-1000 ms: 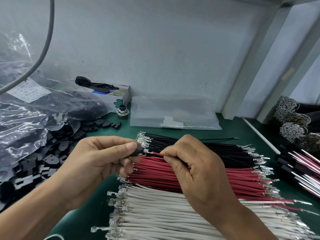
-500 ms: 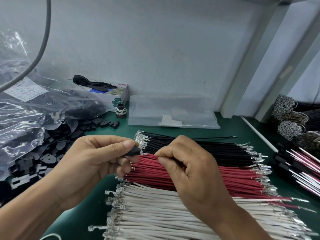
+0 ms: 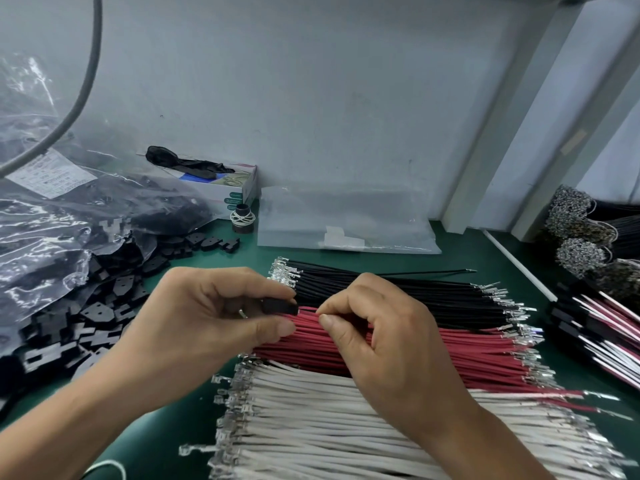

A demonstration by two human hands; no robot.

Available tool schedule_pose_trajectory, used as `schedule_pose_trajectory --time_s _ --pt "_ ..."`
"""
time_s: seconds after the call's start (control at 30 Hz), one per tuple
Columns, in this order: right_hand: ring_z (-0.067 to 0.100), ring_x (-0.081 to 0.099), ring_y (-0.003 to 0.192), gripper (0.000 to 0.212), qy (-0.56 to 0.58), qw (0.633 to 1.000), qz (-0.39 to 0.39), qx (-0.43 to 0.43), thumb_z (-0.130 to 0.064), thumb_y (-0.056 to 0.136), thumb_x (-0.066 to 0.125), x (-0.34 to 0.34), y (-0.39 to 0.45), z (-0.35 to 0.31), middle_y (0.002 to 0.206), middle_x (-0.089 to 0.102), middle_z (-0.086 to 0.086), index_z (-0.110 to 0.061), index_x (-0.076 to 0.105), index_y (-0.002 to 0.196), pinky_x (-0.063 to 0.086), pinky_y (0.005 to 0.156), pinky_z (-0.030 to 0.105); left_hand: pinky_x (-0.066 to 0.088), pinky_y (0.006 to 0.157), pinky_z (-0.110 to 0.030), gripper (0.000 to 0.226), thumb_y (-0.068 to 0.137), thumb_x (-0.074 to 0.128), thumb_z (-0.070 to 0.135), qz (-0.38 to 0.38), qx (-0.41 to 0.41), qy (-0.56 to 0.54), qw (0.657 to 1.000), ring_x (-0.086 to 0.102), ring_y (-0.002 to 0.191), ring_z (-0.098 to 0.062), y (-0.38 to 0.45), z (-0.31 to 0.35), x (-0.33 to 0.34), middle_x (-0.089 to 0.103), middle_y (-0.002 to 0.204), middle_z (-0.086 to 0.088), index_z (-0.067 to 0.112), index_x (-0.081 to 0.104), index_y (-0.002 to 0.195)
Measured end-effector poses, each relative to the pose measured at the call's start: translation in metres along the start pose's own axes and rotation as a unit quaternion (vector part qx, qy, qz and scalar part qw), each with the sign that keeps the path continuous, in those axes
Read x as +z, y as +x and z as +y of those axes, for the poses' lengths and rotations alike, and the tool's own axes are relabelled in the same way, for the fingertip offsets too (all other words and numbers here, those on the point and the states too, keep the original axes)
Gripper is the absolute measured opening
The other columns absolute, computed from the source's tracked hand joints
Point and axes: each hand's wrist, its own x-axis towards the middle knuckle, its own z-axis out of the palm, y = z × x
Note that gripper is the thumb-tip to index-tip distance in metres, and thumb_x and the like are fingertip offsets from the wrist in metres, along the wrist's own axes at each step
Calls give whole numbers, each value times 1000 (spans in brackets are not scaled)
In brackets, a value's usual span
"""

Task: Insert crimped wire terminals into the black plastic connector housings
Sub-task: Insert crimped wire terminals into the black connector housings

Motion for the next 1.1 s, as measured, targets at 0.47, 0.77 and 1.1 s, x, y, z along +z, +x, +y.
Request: schedule_pose_trajectory --time_s 0.47,0.77,1.1 --pt "7 57 75 14 -7 999 3 -43 -27 94 64 3 2 0 82 58 -12 -18 69 84 48 66 30 55 53 -20 25 64 84 21 13 -37 -85 996 68 51 -19 1 1 7 72 62 -17 17 84 88" --pt "4 52 83 23 -108 986 -122 -31 -52 86 59 -14 2 -18 84 60 -16 -31 69 85 47 71 30 53 54 -17 23 67 86 24 51 -27 -65 996 68 55 -15 2 -6 5 76 69 -11 23 84 90" --pt "-2 54 94 13 -35 976 -209 43 -44 89 65 -7 0 -17 96 60 -20 -34 69 96 44 83 23 52 52 -19 25 64 86 28 73 -40 -56 995 67 54 -15 2 -6 6 74 66 -15 25 84 88"
